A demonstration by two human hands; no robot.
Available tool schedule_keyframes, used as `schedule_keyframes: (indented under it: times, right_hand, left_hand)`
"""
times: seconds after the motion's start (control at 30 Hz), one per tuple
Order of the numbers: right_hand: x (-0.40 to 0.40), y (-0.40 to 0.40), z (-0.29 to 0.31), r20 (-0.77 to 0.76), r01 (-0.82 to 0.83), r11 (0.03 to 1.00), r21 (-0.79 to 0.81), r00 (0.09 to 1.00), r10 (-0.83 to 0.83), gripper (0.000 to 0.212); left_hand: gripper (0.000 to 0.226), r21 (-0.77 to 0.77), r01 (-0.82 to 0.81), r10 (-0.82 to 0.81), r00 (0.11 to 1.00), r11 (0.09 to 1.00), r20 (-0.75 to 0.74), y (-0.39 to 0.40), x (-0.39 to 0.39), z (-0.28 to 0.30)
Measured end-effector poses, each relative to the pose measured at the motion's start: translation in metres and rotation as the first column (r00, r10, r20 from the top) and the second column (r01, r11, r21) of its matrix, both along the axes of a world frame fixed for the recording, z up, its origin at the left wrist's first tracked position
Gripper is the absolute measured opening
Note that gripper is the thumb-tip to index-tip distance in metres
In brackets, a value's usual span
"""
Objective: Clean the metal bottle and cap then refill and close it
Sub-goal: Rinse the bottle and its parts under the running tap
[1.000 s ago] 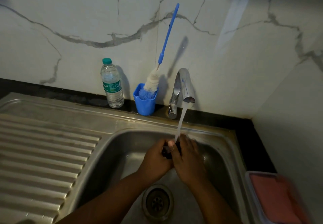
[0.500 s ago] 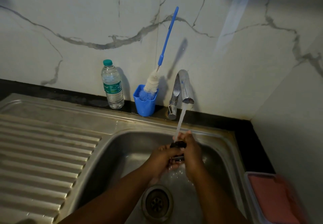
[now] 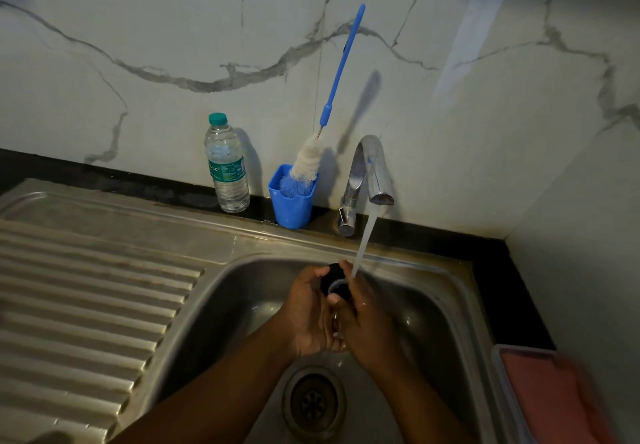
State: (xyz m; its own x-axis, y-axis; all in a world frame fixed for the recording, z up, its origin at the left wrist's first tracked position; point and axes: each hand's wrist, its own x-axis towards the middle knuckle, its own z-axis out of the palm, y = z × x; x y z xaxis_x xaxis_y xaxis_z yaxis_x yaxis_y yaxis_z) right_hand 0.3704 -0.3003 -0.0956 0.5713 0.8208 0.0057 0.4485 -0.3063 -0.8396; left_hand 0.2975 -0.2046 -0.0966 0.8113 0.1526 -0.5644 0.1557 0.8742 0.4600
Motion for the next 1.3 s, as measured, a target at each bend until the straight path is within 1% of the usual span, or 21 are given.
schedule_keyframes:
  times: [0.07,0.13,0.2,0.33,0.37,0.43,0.5,0.53,0.57,0.63,0.67,0.73,0.77,0.83,0.9,0.93,1.03,1.13,1.17,1.23,1.3]
  right_hand:
    - [0.002,-0.001,-0.002,-0.117,0.018,0.999,0.047,0.993,-0.013,0.044]
    - [0.008,-0.002,-0.009,-0.256,0.05,0.994,0.1,0.966,-0.023,0.038]
    - [0.009,-0.002,-0.014,-0.371,0.146,0.979,0.141,0.925,-0.084,0.031]
    - [0.01,0.003,-0.013,-0.375,0.416,0.89,0.189,0.868,-0.326,0.018]
    - [0.009,0.003,-0.011,-0.377,0.422,0.885,0.194,0.865,-0.33,0.017]
    - [0.007,0.004,-0.013,-0.358,0.314,0.933,0.177,0.903,-0.237,0.014]
    - [0.007,0.006,-0.015,-0.315,0.206,0.971,0.123,0.936,-0.159,0.028]
    - [0.009,0.008,-0.014,-0.344,0.203,0.973,0.111,0.926,-0.154,0.029]
    - [0.011,0.01,-0.01,-0.423,0.234,0.967,0.103,0.89,-0.17,0.025]
    - [0.016,0.012,0.0,-0.635,0.35,0.936,0.044,0.733,-0.244,0.016]
    - [0.017,0.013,0.003,-0.7,0.383,0.924,0.009,0.662,-0.268,0.015]
    - [0.018,0.015,0.002,-0.731,0.421,0.907,0.001,0.619,-0.286,0.015]
    - [0.015,0.016,0.001,-0.725,0.454,0.891,0.022,0.621,-0.299,0.013]
    - [0.011,0.017,-0.005,-0.648,0.474,0.879,0.054,0.687,-0.331,0.008]
    - [0.007,0.017,-0.01,-0.556,0.402,0.913,0.061,0.773,-0.304,0.01]
    - [0.006,0.017,-0.01,-0.545,0.371,0.927,0.059,0.79,-0.282,0.013]
    - [0.013,0.015,-0.011,-0.579,0.356,0.934,0.021,0.766,-0.28,0.02]
    - [0.016,0.018,-0.009,-0.671,0.427,0.904,-0.033,0.661,-0.336,0.023]
    - [0.013,0.019,-0.009,-0.669,0.416,0.909,-0.03,0.667,-0.327,0.022]
    - [0.006,0.019,-0.013,-0.554,0.299,0.954,-0.023,0.79,-0.261,0.015]
    - [0.003,0.016,-0.02,-0.463,0.221,0.975,-0.015,0.863,-0.202,0.018]
  left_hand:
    - [0.069,0.039,0.004,-0.002,0.999,0.999,-0.053,0.005,0.0,-0.004]
    - [0.063,0.055,-0.072,0.074,0.996,0.996,-0.049,0.008,0.001,-0.009]
    - [0.053,0.021,-0.081,0.082,0.996,0.996,-0.042,0.007,0.004,-0.014]
    - [0.056,-0.032,-0.013,0.01,0.997,0.999,-0.082,-0.008,0.014,-0.014]
    - [0.058,-0.034,-0.02,0.017,0.996,0.999,-0.09,-0.01,0.017,-0.013]
    - [0.061,-0.068,-0.077,0.072,0.995,0.995,-0.072,-0.01,0.022,-0.01]
    - [0.062,-0.107,-0.14,0.135,0.99,0.984,-0.048,-0.007,0.024,-0.009]
    - [0.062,-0.116,-0.162,0.157,0.986,0.98,-0.057,-0.006,0.024,-0.009]
    - [0.061,-0.13,-0.179,0.17,0.983,0.975,-0.074,-0.005,0.024,-0.008]
    - [0.06,-0.157,-0.195,0.184,0.979,0.968,-0.085,-0.009,0.024,-0.007]
    - [0.057,-0.161,-0.2,0.188,0.978,0.966,-0.086,-0.011,0.023,-0.007]
    - [0.053,-0.148,-0.232,0.215,0.969,0.961,-0.118,-0.014,0.023,-0.007]
    - [0.054,-0.143,-0.243,0.224,0.965,0.959,-0.14,-0.015,0.023,-0.007]
    - [0.052,-0.155,-0.265,0.242,0.959,0.952,-0.149,-0.017,0.024,-0.007]
    - [0.049,-0.155,-0.296,0.275,0.95,0.942,-0.147,-0.018,0.023,-0.005]
    - [0.05,-0.156,-0.312,0.29,0.946,0.937,-0.148,-0.017,0.022,-0.005]
    - [0.05,-0.202,-0.337,0.312,0.938,0.92,-0.149,-0.015,0.017,-0.005]
    - [0.042,-0.123,-0.327,0.304,0.937,0.937,-0.172,-0.018,0.015,-0.007]
    - [0.038,-0.09,-0.324,0.308,0.938,0.942,-0.16,-0.019,0.015,-0.007]
    - [0.03,-0.012,-0.326,0.322,0.938,0.945,-0.128,-0.017,0.013,-0.008]
    - [0.027,0.01,-0.325,0.324,0.94,0.946,-0.101,-0.012,0.011,-0.009]
